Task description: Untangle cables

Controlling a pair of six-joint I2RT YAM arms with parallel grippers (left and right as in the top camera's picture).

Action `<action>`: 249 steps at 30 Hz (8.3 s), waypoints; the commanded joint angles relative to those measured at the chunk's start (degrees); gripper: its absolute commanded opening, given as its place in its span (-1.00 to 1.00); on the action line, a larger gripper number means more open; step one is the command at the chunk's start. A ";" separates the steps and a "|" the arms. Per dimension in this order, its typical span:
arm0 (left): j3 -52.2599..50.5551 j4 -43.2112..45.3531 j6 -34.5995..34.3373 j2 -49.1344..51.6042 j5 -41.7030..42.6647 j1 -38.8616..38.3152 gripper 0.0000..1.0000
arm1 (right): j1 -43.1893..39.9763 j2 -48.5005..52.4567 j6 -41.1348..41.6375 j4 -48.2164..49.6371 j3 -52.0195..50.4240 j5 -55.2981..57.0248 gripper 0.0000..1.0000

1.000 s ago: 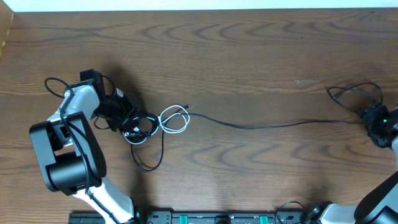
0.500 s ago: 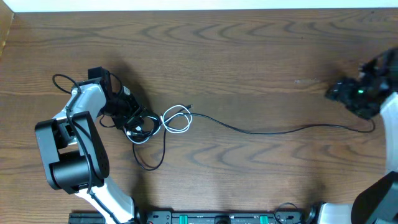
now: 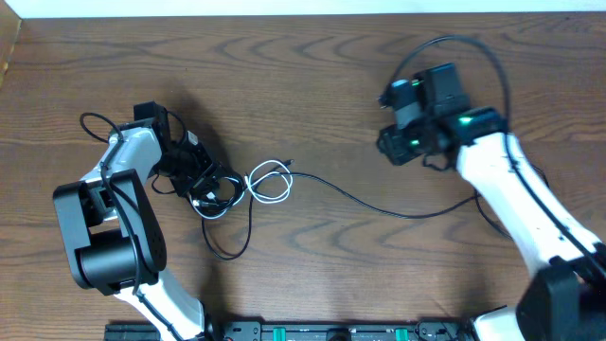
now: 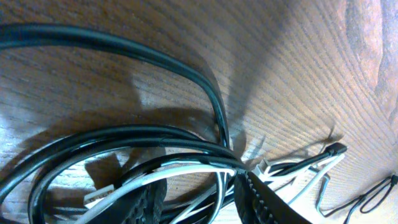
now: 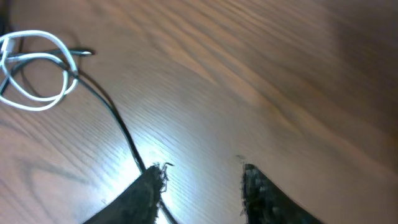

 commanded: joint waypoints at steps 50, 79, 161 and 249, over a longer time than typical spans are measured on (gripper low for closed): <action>-2.32 5.88 -5.88 -0.63 -15.58 -5.51 -0.85 | 16.28 9.84 -5.62 7.13 -0.15 1.73 -0.98; -2.32 5.86 -8.09 -0.63 -15.80 -5.62 -0.84 | 8.85 3.96 -10.32 -3.32 -0.28 -6.32 -0.08; -2.32 5.95 -8.07 -0.63 -14.75 -5.60 -0.84 | 14.16 19.45 -16.17 9.44 -0.76 0.42 0.04; -2.32 9.68 -8.09 -0.63 -14.53 -5.60 -0.85 | 14.40 19.43 -1.22 9.38 -9.68 7.10 -0.97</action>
